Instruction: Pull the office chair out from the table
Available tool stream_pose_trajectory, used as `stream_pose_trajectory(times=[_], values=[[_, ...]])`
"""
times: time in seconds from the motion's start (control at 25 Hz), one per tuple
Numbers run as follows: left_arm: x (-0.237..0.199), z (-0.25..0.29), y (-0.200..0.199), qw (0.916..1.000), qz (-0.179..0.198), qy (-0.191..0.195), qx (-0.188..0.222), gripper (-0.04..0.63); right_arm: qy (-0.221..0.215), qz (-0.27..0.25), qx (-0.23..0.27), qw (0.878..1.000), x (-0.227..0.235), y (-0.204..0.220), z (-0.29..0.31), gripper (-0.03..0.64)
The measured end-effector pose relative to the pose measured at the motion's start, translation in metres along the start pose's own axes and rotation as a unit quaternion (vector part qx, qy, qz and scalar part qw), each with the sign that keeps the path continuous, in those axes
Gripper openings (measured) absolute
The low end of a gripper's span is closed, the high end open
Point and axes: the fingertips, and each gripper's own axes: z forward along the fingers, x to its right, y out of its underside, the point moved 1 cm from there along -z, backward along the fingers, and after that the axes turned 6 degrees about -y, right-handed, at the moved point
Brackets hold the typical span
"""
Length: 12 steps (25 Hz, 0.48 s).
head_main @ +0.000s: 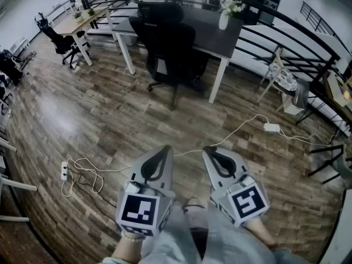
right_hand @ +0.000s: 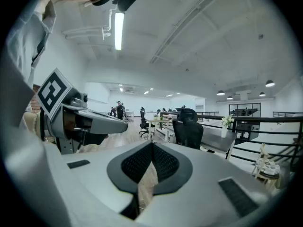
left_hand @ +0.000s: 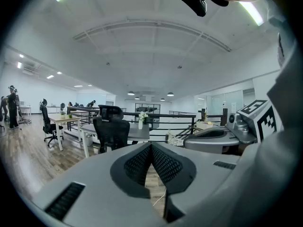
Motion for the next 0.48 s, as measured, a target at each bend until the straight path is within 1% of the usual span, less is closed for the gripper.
stream_pose_trajectory(times=[0.36,0.48], values=[[0.013,0.009,-0.003,1.0000,0.007,-0.004,0.001,0.012,0.006,0.012,0.014,1.000,0.019,0.002,-0.008,0.002],[0.020,0.011,-0.006,0.9999,0.010,-0.006,0.003,0.012,0.012,0.026,0.023,0.999,0.028,0.001,-0.013,0.002]])
